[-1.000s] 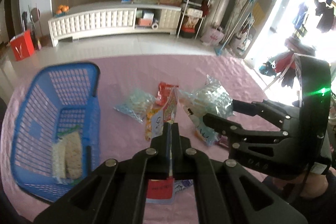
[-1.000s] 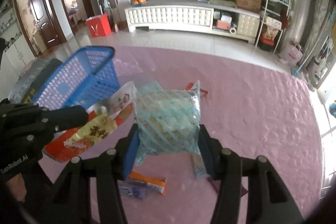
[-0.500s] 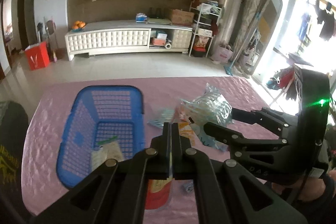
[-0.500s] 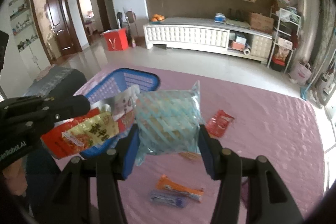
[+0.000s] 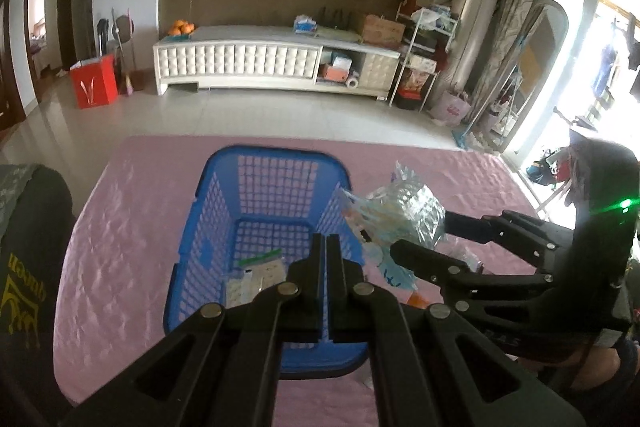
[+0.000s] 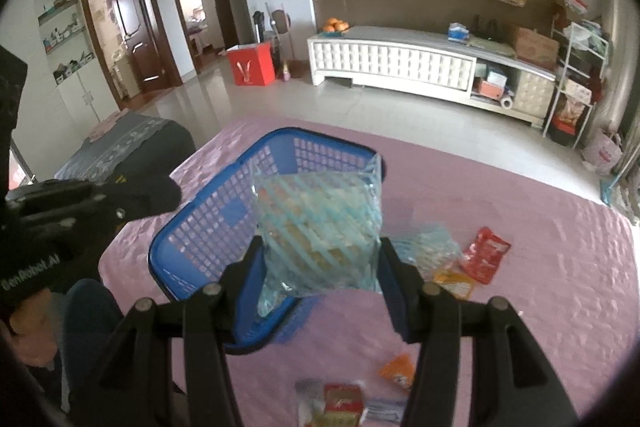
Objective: Organize snacks
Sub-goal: 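Carry the blue-striped bag over the basket with the right tool and lower it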
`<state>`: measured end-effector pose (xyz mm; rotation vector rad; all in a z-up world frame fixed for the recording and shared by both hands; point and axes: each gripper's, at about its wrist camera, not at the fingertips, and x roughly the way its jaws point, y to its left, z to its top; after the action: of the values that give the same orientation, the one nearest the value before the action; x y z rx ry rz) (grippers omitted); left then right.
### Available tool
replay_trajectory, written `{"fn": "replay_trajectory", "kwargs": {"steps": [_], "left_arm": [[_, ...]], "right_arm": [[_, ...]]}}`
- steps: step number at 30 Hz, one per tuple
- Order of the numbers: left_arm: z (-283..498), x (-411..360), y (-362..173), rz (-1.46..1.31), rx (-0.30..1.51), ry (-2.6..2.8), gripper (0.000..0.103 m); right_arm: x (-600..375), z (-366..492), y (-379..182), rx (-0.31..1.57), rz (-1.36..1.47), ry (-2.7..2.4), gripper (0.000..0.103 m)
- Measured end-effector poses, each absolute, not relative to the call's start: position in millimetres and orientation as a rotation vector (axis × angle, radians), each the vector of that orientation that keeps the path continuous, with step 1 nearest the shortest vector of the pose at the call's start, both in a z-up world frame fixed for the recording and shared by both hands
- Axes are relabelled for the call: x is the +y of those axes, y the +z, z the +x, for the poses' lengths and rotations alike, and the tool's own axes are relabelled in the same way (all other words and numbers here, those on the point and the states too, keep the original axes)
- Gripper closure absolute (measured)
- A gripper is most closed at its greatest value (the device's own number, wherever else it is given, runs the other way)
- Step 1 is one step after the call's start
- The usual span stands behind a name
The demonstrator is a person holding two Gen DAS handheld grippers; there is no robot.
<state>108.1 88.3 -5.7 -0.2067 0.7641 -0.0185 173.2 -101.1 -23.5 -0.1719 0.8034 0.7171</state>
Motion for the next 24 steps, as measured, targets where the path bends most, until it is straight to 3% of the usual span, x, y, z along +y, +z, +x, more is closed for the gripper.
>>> {"fn": "replay_trajectory", "kwargs": {"steps": [14, 16, 18, 19, 24], "left_arm": [[129.9, 124.2, -53.0, -0.211, 0.879, -0.007, 0.103], [136.6, 129.3, -56.0, -0.214, 0.891, -0.005, 0.098], [145.3, 136.2, -59.3, -0.221, 0.904, 0.005, 0.073], [147.7, 139.4, -60.3, -0.231, 0.903, 0.005, 0.069], [157.9, 149.9, -63.1, -0.261, 0.898, -0.002, 0.062]], "right_arm": [[-51.5, 199.3, -55.3, 0.878, -0.247, 0.732, 0.045], [-42.6, 206.7, -56.0, 0.868, -0.274, 0.731, 0.045], [-33.9, 214.3, -57.3, 0.865, -0.298, 0.733, 0.045], [-29.5, 219.1, -59.2, 0.869, -0.307, 0.737, 0.045], [-13.1, 237.6, -70.4, 0.886, -0.365, 0.730, 0.045]]}}
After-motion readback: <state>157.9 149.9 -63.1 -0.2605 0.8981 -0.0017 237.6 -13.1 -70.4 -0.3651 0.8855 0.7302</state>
